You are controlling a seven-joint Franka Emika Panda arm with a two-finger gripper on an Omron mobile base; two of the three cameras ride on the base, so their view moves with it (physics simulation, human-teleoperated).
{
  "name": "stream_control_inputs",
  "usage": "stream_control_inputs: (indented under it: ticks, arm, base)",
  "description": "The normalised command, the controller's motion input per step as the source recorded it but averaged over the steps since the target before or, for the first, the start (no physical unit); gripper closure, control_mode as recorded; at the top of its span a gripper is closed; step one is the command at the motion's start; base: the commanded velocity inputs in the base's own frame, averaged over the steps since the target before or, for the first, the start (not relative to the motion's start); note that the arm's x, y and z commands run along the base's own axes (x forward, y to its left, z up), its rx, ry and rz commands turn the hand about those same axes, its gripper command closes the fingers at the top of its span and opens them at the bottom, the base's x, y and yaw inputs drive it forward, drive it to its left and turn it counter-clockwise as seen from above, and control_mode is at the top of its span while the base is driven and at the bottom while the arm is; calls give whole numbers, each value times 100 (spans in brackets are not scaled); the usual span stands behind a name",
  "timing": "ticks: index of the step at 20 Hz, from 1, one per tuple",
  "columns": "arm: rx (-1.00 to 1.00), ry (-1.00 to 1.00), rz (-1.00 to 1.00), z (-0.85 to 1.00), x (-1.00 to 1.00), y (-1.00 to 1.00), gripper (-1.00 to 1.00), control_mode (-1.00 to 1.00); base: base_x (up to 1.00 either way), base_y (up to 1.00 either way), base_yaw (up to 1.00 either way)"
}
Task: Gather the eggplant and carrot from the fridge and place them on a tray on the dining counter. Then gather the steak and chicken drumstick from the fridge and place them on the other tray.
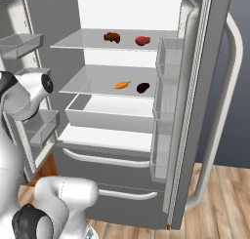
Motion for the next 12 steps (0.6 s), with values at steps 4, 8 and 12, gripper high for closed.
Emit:
stream_control_inputs:
  ticks: [4,8,12]
  arm:
    - [-18,-38,-2,0,-75,-31,-100,-100]
    - [-19,-35,-11,0,-65,-69,-100,-100]
    - [-20,-24,-17,1,-36,-83,-100,-100]
  base:
    - [0,0,0]
    - [0,0,0]
    - [0,0,0]
